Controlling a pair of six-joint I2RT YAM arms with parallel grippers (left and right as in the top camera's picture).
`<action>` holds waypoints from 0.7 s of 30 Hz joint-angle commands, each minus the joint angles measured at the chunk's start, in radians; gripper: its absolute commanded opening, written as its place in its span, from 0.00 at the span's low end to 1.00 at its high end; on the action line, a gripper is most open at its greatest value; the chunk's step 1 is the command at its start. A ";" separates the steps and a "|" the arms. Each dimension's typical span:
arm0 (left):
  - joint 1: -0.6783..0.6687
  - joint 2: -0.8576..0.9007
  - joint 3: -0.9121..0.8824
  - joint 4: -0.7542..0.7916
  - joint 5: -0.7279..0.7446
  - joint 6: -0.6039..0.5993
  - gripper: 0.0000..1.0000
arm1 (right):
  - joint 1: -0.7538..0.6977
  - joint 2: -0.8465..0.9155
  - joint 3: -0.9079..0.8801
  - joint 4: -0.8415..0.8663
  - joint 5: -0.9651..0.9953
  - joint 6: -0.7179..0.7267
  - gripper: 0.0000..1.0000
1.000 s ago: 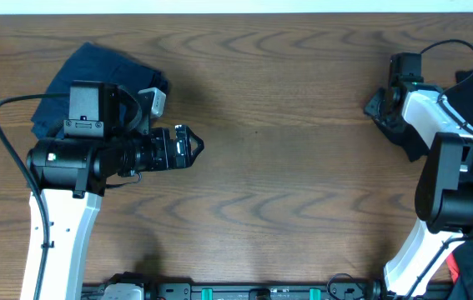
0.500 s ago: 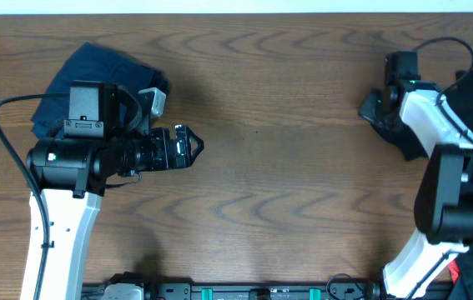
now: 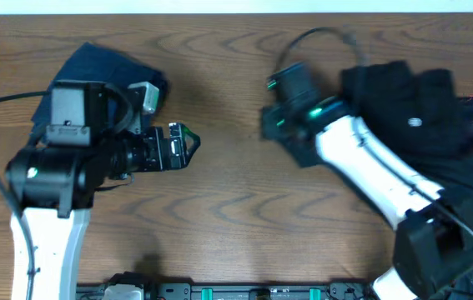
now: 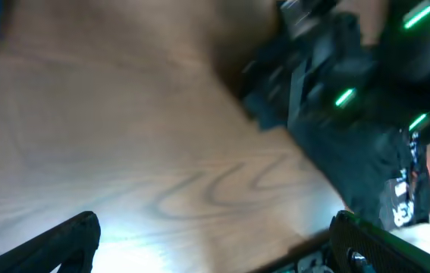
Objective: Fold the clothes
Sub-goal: 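Drag the black polo shirt leftward onto the table center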
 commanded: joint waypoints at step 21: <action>-0.119 0.126 0.034 -0.014 -0.073 0.010 0.98 | -0.317 -0.058 0.003 -0.029 0.122 0.008 0.45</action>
